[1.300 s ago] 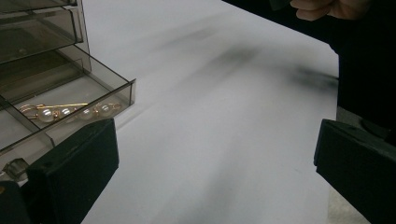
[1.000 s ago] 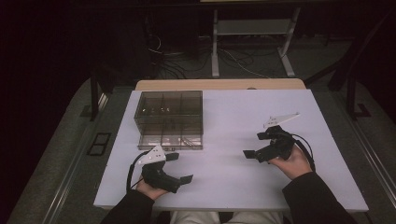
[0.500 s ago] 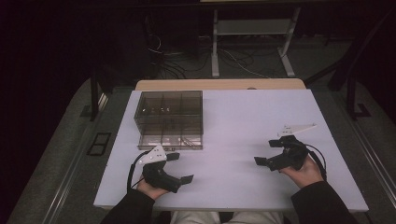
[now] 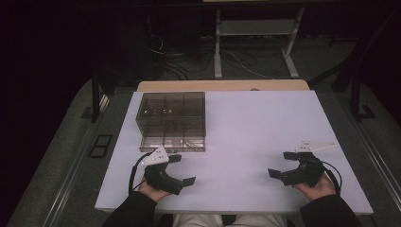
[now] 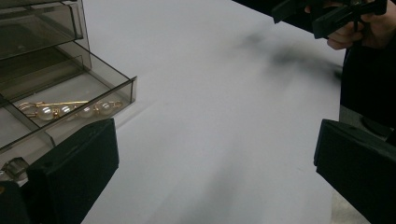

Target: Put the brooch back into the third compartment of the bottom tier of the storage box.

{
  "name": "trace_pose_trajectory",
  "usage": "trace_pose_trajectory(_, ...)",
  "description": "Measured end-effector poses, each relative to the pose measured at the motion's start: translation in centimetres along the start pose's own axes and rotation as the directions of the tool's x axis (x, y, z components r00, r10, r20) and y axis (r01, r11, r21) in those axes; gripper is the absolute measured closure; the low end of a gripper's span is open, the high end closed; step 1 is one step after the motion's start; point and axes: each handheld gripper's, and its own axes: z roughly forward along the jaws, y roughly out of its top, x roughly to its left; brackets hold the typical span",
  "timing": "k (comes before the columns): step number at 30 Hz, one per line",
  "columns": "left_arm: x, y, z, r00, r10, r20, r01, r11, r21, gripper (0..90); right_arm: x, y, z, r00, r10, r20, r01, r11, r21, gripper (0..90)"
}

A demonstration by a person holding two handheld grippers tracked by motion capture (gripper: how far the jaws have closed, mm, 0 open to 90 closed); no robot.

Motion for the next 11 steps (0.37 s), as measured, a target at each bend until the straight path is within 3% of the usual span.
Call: trace_pose_trajectory(11, 0.23, 0.00, -0.05, 1.0000, -0.008, -0.005, 0.008, 1.0000, -0.003, 0.0, -0.21, -0.99, -0.36, 0.9999, -0.009, 0.014, 0.010, 0.999, -0.040, 0.2)
